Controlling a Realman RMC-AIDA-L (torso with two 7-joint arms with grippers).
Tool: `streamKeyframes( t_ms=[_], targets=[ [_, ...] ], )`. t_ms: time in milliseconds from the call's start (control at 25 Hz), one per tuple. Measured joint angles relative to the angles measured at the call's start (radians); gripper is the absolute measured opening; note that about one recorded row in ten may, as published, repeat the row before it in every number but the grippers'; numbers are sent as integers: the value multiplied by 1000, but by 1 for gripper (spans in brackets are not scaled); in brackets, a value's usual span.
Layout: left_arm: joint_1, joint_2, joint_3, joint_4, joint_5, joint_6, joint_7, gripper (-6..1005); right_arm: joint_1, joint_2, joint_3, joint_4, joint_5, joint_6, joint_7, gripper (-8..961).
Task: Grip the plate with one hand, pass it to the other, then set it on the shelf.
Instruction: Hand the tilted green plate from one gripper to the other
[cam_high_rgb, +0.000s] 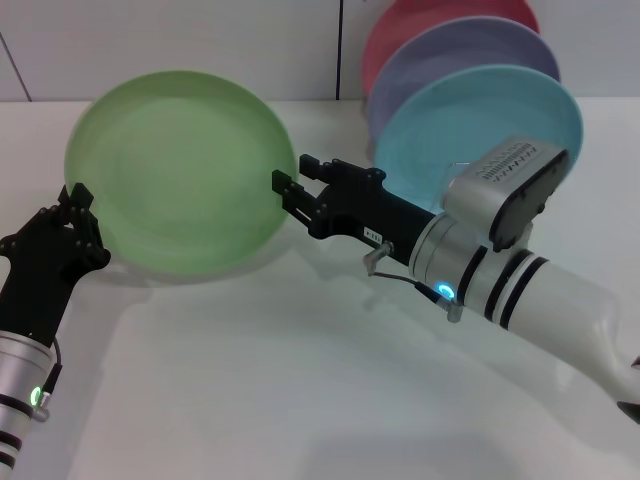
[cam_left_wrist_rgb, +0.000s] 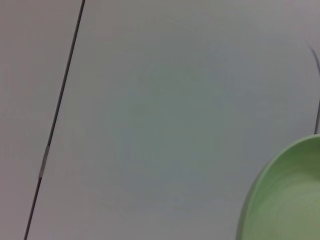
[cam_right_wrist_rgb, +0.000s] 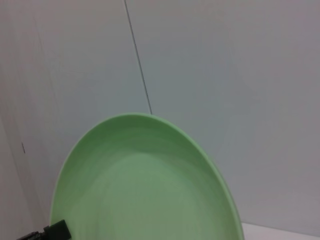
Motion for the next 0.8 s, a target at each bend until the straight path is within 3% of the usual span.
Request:
streamKeyframes(
  t_ms=[120,520,800],
  targets=[
    [0,0,-1,-1,0,0,0,118,1,0,0,8,0,16,3,425],
    [0,0,-1,-4,0,0,0,124,6,0,0,12,1,21,4,277],
    [0,0,-1,-5,0,0,0,127,7,1,6,11,1,21,4,265]
  ],
)
